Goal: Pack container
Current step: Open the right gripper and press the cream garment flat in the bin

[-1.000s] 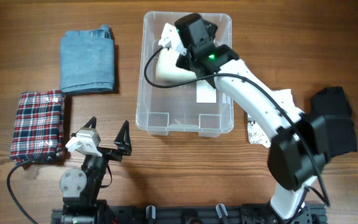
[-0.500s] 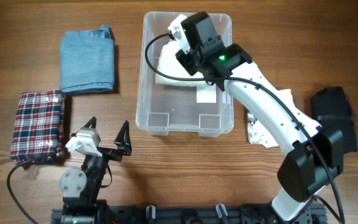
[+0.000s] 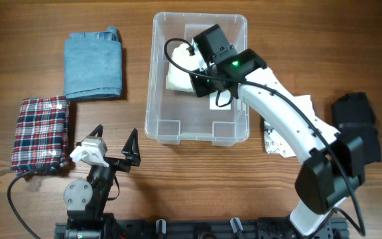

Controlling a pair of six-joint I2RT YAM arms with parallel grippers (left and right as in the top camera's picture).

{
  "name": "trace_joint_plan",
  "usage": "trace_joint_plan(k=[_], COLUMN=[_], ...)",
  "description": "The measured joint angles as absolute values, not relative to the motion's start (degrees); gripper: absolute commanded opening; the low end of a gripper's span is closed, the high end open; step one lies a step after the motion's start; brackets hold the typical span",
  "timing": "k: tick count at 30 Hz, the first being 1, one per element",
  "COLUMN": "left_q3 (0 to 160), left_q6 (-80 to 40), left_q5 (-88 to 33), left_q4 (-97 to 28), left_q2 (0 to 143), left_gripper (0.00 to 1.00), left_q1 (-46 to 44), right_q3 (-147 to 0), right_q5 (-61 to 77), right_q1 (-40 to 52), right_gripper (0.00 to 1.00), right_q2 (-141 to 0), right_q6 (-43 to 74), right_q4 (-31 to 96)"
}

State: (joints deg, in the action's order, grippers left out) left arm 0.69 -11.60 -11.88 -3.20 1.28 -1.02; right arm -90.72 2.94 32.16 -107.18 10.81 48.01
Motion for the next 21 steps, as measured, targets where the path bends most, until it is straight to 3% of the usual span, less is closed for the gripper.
trace_joint_plan(k=[21], left_q3=[0.7], left_q6=[-11.6], left_q5=[-11.9], left_q4=[-3.2], left_q2=[1.3], left_gripper=[1.0], left_q1=[-1.0], right_q3=[-89.1], right_q5=[-1.2], right_q1=[32.1], right_gripper=[0.04], right_q2=[-117.8], right_q6=[15.6], right_q4=[41.9])
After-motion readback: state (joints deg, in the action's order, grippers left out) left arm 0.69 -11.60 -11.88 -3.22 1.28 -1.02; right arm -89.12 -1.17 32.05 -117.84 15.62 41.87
